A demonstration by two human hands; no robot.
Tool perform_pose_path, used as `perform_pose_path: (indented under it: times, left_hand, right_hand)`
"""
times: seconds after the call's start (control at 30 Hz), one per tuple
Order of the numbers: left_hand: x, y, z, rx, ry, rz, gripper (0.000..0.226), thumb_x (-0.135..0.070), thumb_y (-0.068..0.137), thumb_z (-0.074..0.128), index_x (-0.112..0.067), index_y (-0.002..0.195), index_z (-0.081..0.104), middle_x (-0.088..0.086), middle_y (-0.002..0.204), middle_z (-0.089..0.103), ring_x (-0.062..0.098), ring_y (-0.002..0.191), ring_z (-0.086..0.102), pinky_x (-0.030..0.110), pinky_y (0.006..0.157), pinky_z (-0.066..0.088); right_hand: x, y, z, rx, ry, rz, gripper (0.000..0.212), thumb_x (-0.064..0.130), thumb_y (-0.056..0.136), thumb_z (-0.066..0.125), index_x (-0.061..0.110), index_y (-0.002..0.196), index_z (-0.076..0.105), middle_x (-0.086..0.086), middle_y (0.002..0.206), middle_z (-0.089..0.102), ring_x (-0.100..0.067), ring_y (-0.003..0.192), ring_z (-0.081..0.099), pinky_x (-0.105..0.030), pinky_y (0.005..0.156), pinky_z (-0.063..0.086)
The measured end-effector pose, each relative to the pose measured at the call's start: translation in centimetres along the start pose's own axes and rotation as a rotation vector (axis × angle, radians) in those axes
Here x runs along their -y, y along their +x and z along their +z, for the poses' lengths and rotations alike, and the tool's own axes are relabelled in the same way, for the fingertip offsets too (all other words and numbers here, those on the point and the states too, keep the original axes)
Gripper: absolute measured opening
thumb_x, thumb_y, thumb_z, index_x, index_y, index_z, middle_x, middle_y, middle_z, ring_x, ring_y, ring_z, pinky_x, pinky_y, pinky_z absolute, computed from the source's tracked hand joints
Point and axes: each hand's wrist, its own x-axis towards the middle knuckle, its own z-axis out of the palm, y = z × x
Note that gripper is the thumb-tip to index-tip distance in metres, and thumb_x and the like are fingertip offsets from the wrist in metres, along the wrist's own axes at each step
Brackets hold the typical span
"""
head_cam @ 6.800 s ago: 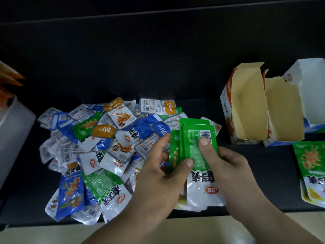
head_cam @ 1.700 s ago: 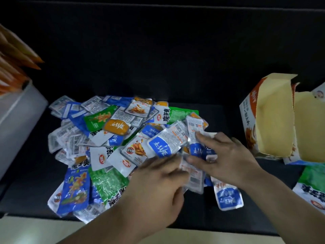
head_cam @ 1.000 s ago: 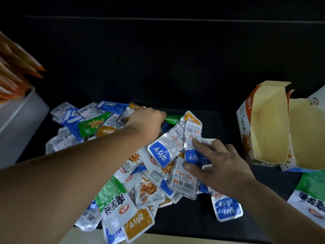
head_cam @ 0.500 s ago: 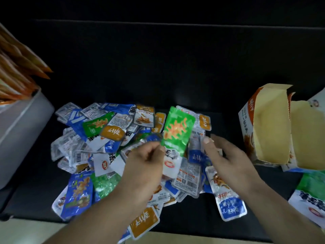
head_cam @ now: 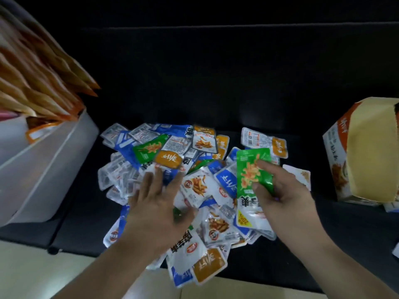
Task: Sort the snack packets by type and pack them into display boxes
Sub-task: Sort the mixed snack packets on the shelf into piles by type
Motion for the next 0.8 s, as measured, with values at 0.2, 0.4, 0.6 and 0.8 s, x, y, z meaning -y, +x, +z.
perform_pose_path:
  times: [0.2,0.4,0.6,0.8]
  left_hand:
    - [-2.1,-1.5,3.6,-0.172,-0.030,0.085,0.064,-0.059,0.098,0.043,-0.027,0.153,0.042,0.009,0.171,0.023,0.040,0.158,0.014,0.076,0.111,0.031]
    - [-2.6,-2.6,3.8,-0.194,-0.109,0.274,0.048,-0.057,0.098,0.044,-0.048,0.145,0.049,-0.001,0.173,0.017,0.033,0.161,0.003,0.081,0.112,-0.005]
    - [0.5,-1.0,1.7,-0.261,-0.111,0.142,0.061,-0.076,0.089,0.049,-0.031,0.124,0.071,0.000,0.162,0.042,0.030,0.154,0.032,0.076,0.118,0.013]
    - [-3.6,-0.7,2.0,-0.167,-0.300,0.009,0.058,-0.087,0.081,0.040,-0.034,0.085,0.063,-0.009,0.169,0.022,0.019,0.160,0.005,0.069,0.121,-0.003]
  right_hand:
    - [-1.4,-0.1,2.4,-0.048,-0.613,-0.278,0.060,0.024,0.090,0.078,0.017,0.145,0.058,0.023,0.070,0.042,0.002,0.054,0.043,-0.009,0.051,0.030]
    - [-3.5,0.5,1.7,-0.157,-0.781,-0.459,0.053,0.034,0.092,0.069,0.008,0.138,0.063,-0.009,0.077,0.072,-0.027,0.060,0.066,-0.028,0.054,0.049]
    - [-3.8,0.5,1.4,-0.130,-0.833,-0.514,0.054,0.039,0.090,0.067,0.011,0.136,0.065,-0.006,0.079,0.074,-0.023,0.052,0.067,-0.031,0.045,0.052]
    - [-4.1,1.3,0.9,-0.110,-0.852,-0.475,0.055,0.037,0.087,0.075,0.017,0.138,0.065,-0.003,0.078,0.074,-0.022,0.054,0.067,-0.026,0.050,0.046]
